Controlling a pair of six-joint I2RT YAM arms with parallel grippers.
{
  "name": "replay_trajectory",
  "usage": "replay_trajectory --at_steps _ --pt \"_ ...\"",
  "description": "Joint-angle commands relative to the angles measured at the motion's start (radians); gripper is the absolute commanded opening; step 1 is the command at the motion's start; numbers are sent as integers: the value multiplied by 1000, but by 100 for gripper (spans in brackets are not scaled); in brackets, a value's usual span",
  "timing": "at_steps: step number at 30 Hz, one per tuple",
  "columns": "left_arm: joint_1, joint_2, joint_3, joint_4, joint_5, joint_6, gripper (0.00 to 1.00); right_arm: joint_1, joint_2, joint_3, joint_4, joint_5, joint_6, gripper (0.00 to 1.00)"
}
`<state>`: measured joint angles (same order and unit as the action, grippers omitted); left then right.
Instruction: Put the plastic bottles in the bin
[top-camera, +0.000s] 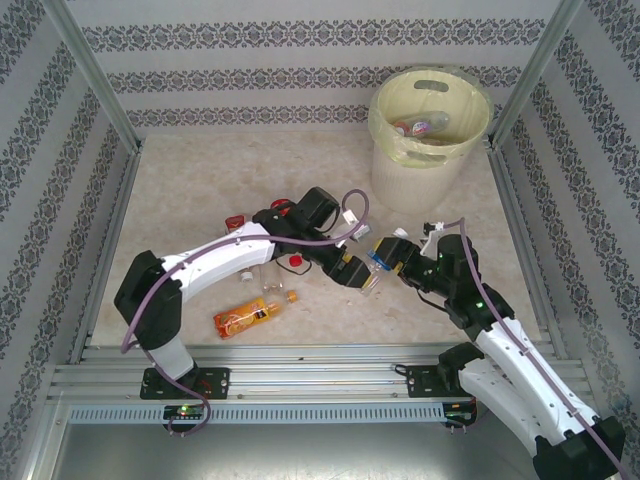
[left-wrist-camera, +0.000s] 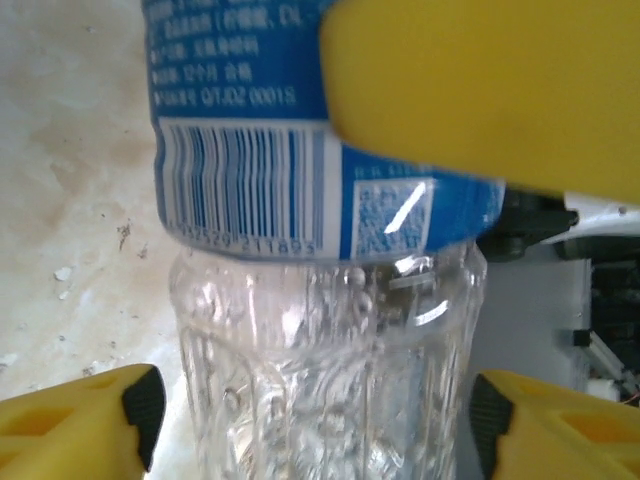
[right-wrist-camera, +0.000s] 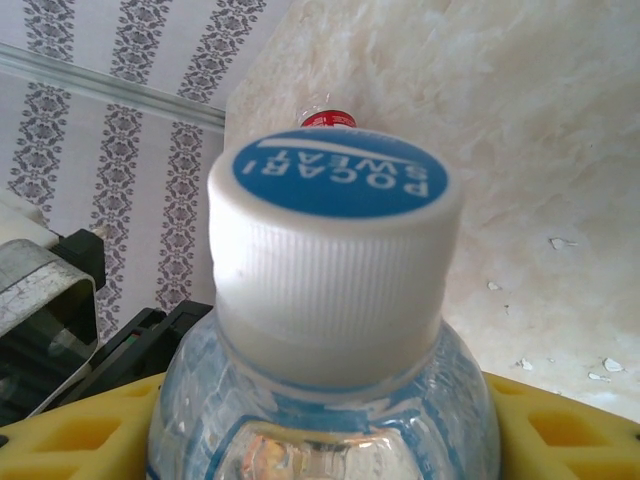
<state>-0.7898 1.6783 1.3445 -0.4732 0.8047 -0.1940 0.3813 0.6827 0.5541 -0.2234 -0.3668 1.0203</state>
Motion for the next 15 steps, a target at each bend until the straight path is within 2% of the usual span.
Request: replay_trajectory --at_steps 1,7,15 --pt "6 -89 -38 122 -18 -3 99 -5 -19 92 -72 35 -79 57" --pt "23 -202 -162 343 -41 -52 100 -10 -19 213 -207 100 -181 57" --pt "29 -404 -405 679 -222 -59 100 -13 35 403 -328 168 -320 57"
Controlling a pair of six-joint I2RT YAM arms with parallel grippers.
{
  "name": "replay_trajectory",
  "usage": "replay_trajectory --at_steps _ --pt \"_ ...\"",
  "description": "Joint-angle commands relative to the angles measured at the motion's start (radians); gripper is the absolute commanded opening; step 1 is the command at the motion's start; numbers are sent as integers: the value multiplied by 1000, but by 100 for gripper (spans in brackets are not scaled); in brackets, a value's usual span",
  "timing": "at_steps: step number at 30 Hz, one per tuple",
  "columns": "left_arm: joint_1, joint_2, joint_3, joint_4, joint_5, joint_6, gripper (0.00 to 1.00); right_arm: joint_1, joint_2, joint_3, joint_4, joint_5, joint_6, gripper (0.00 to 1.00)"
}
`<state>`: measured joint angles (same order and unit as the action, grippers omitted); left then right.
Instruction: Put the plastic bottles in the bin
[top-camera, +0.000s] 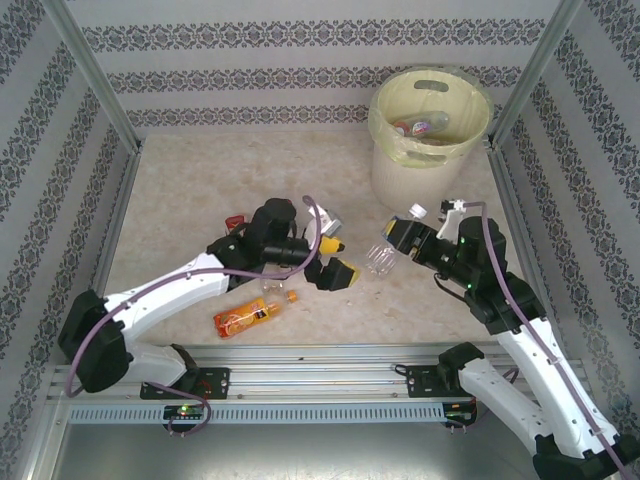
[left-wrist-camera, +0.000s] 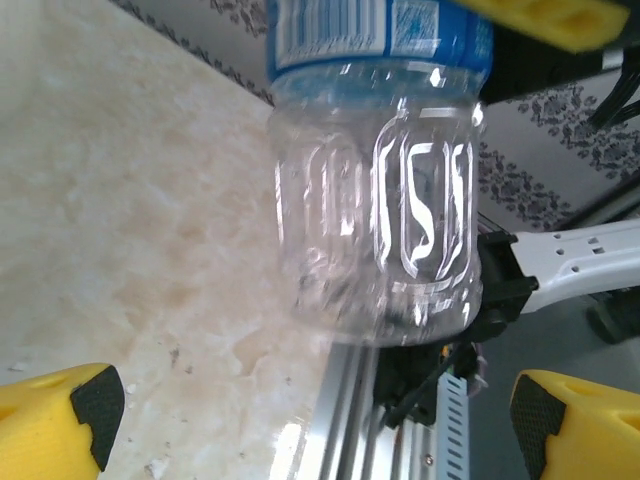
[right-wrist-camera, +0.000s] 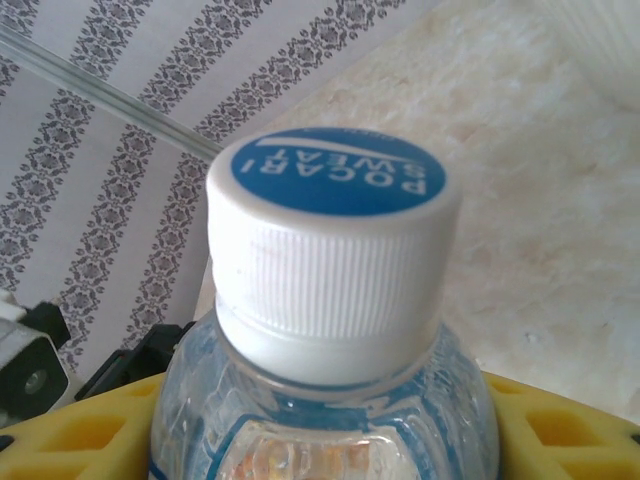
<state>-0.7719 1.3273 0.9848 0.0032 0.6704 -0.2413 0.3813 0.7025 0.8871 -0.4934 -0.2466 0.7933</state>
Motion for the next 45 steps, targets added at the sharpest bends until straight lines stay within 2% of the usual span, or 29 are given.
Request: replay_trajectory --at_steps 1,6,17,26,32,38,45 --pt "12 -77 -71 248 -109 -12 100 -12 28 102 -73 57 -116 56" --pt "16 -166 -204 443 -240 -23 100 -13 121 284 -169 116 -246 56" --pt "17 -217 -255 498 -317 47 100 -37 407 694 -306 343 -471 56" --pt "17 -216 -241 455 -319 72 100 -163 620 933 -295 321 -518 57" --pt "16 -210 -221 405 -319 101 100 -212 772 1096 -303 321 -544 56" --pt "14 -209 -214 377 -340 125 100 -236 959 1326 -386 335 -575 56" --pt "13 -211 -208 364 -347 117 100 -268 1199 1611 -526 294 -586 56"
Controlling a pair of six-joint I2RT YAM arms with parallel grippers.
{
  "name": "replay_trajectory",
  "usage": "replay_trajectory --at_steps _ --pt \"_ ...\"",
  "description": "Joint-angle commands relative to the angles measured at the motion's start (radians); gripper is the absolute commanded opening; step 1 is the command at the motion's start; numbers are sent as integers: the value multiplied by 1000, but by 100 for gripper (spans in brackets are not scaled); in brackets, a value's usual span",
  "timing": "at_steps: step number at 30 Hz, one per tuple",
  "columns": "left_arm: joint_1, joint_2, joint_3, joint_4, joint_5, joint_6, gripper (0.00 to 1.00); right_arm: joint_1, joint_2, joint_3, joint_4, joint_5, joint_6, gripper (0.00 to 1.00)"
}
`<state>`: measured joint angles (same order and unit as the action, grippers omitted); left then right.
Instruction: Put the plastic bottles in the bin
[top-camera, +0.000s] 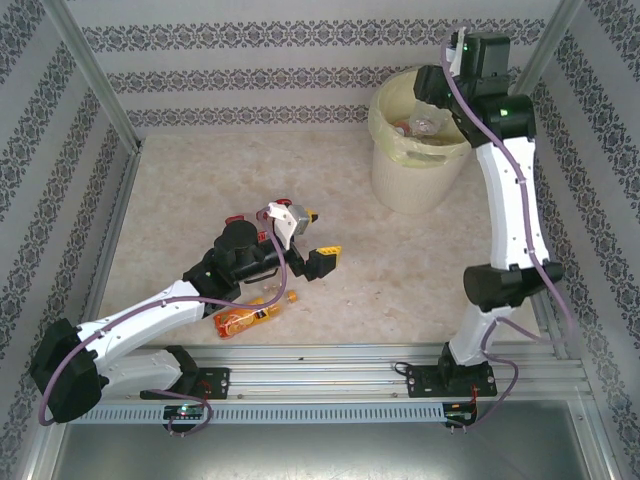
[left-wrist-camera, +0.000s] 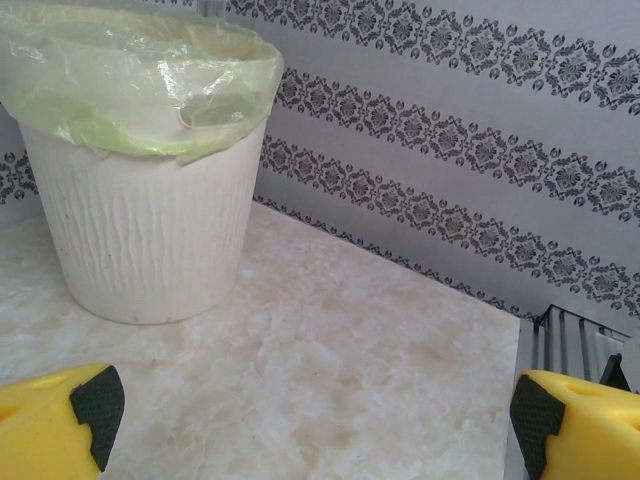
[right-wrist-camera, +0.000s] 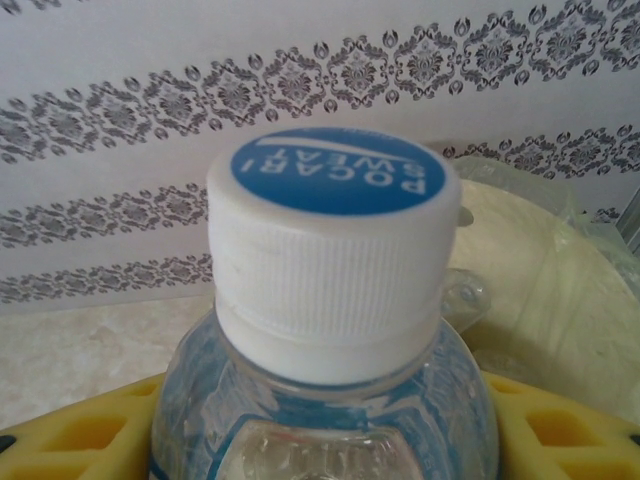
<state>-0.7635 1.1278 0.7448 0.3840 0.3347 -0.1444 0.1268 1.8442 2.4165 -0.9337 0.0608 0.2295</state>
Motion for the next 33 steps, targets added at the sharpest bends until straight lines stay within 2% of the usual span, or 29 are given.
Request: replay_trajectory --at_steps 1,5,15,21,26,33 --pt "4 -12 33 -21 -11 24 100 -16 85 111 -101 -19 -21 56" --pt "4 -12 37 -35 -16 34 100 -22 171 177 -148 -30 -24 56" --pt "4 -10 44 -41 -12 23 100 -29 263 175 -179 -89 -33 60" --pt "4 -6 46 -48 -12 29 100 -24 276 178 -179 -112 -33 67" --pt "4 -6 46 -51 -16 34 100 -21 270 179 -177 -123 -21 80" --pt "4 -3 48 -54 -13 34 100 -12 243 175 -170 -177 1 85"
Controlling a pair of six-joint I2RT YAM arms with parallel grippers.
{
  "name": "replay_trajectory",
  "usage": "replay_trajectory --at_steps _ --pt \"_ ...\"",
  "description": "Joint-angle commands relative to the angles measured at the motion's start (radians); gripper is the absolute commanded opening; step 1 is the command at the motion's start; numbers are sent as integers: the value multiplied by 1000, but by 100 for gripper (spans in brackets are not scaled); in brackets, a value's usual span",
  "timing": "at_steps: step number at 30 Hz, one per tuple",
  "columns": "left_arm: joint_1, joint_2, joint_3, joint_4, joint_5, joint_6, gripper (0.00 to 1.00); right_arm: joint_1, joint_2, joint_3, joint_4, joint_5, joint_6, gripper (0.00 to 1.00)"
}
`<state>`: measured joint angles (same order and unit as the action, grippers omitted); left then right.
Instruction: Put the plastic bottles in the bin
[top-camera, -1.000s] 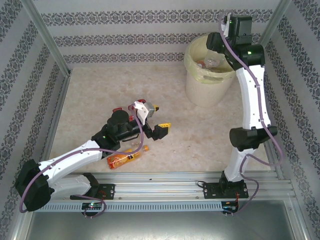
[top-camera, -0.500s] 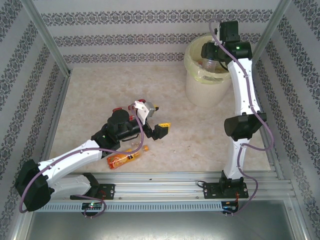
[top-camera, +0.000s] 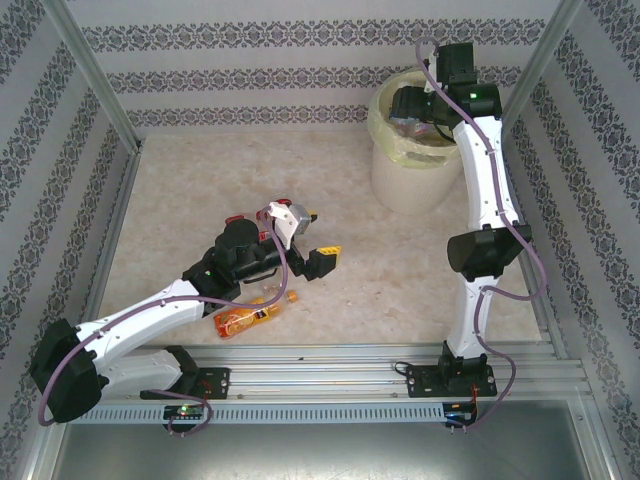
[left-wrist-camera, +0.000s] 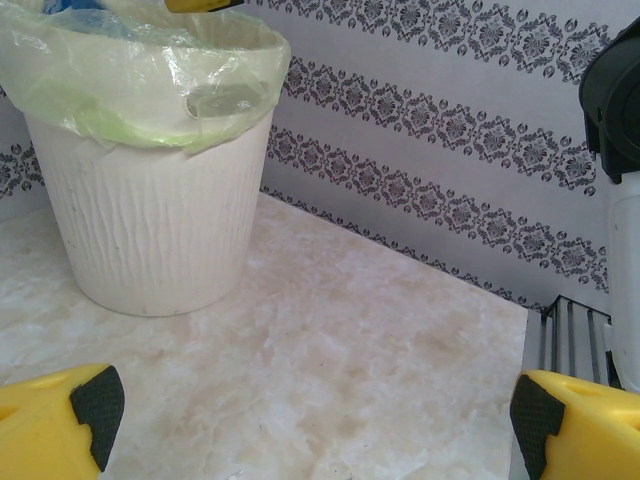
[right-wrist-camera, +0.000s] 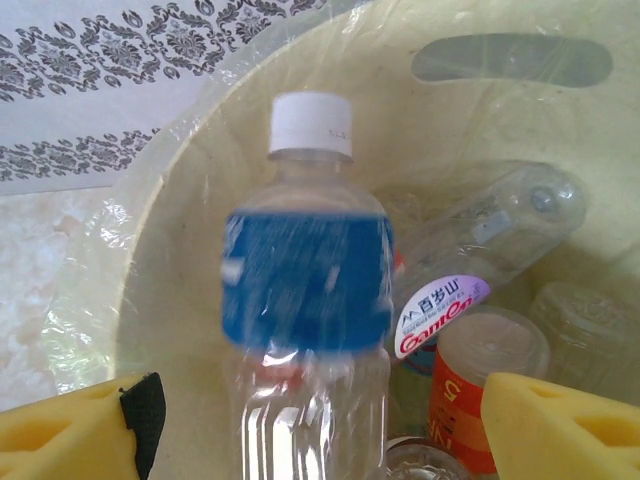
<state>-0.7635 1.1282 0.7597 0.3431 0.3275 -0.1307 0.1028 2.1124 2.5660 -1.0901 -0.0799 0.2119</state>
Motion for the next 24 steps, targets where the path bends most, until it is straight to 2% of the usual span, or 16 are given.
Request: replay_trajectory --at_steps 1,6,12,18,24 --pt "4 -4 33 -15 -5 22 100 15 -30 25 -17 -37 18 85" --pt "4 -10 33 -18 -11 24 100 25 -78 -11 -10 -14 20 86" --pt "4 -12 34 -35 -30 48 100 32 -210 -155 43 4 8 87" --pt "4 -18 48 -78 -78 62 100 48 -413 -405 134 3 9 89" --pt "4 -22 73 -134 -116 71 100 91 -674 -756 255 -16 49 92"
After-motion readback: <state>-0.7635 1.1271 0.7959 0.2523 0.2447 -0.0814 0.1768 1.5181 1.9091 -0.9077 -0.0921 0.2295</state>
